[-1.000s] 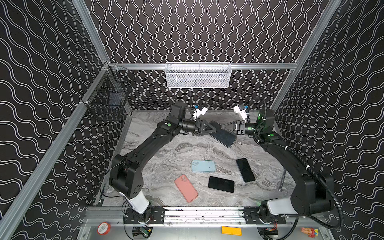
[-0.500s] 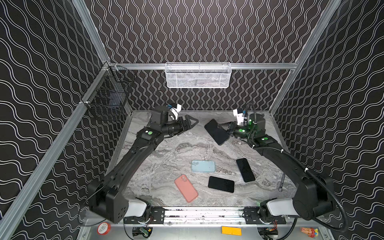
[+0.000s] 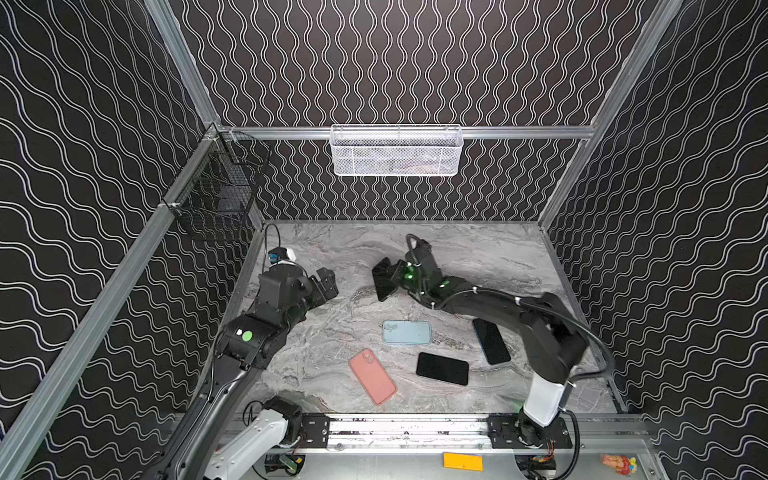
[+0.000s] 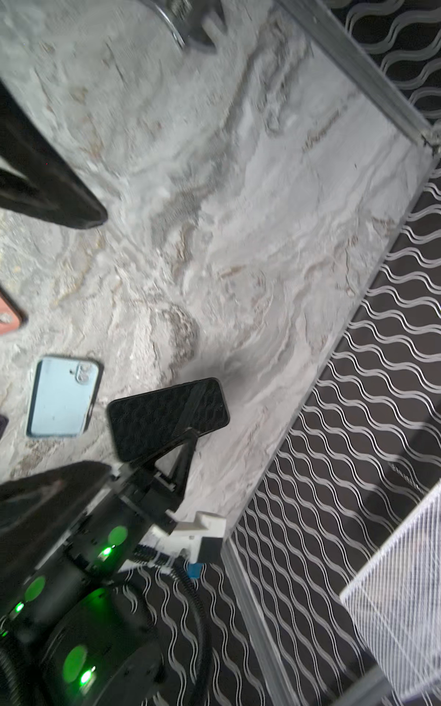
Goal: Put the phone into the phone case
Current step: 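Lower the cased phone to the table with the right gripper while the left withdraws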
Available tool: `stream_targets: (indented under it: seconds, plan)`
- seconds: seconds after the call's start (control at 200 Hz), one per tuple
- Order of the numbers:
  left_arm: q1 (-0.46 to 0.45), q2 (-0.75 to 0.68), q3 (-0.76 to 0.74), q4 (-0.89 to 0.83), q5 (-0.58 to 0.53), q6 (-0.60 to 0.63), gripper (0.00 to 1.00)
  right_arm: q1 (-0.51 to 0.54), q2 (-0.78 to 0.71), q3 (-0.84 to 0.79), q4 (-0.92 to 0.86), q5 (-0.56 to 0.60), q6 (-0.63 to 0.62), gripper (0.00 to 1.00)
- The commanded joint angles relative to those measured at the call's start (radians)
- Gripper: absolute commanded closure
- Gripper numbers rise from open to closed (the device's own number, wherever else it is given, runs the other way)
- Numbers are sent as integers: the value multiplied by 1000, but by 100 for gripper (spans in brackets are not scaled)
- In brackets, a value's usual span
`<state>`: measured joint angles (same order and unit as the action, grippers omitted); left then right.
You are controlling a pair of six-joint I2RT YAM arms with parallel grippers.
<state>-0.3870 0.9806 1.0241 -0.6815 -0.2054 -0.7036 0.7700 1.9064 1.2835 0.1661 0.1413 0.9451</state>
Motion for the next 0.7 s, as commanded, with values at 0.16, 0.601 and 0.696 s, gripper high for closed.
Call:
stream_targets:
  seconds: [0.16, 0.601, 0.696]
  plan:
    - [0, -77, -80, -3, 2, 61, 2, 91, 237, 178, 80, 258, 35, 100]
    - [-43, -147, -75, -66, -21, 92, 1, 157, 401, 284, 82, 294, 55, 100]
    - [-44, -163, -80, -67, -16, 85, 2, 153, 415, 291, 74, 276, 37, 100]
